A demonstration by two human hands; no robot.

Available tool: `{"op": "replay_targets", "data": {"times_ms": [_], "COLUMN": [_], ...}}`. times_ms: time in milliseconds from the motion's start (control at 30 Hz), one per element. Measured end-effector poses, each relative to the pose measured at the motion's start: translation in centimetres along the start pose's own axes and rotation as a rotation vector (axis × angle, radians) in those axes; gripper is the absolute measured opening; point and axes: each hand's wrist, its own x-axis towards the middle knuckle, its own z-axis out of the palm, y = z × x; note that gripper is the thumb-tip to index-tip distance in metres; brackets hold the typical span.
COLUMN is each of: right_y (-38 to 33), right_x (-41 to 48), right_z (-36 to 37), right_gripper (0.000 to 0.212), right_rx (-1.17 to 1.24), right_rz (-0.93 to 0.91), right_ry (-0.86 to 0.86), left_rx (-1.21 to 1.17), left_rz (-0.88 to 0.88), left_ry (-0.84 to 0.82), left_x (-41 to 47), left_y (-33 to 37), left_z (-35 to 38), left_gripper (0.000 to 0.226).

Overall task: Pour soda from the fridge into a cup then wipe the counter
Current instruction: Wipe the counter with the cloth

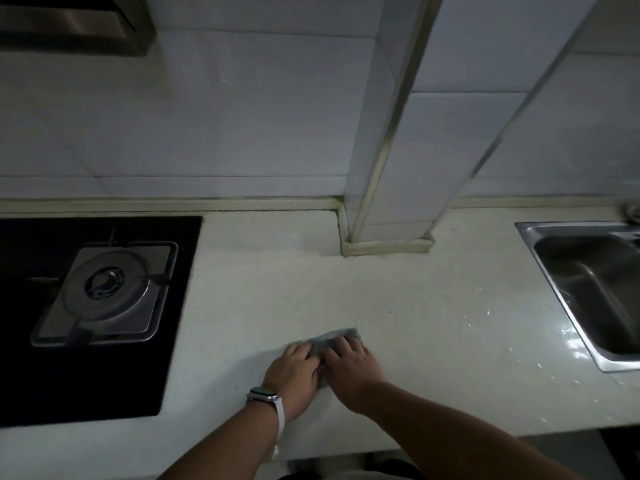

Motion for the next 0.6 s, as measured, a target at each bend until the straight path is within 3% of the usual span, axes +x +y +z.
{"op": "replay_targets", "data": {"times_ms": [333,600], "right_y": [2.1,9.1], "right_x": [-1.9,-4.8], "right_z": [1.2,1.0], "right_gripper": [0.048,0.057], "right_rx": [0.115,0.126], "right_rz": [0.101,0.047], "right_ry": [-0.001,-0.007], "left_rx": [0.083,0.173], "left_rz": [0.073,0.067], "left_ry": [0.054,0.057], "left_x": [0.5,2.3], "left_y": [1.7,8.2], "left_z": [2.5,4.7], "left_gripper": [0.029,0.028]}}
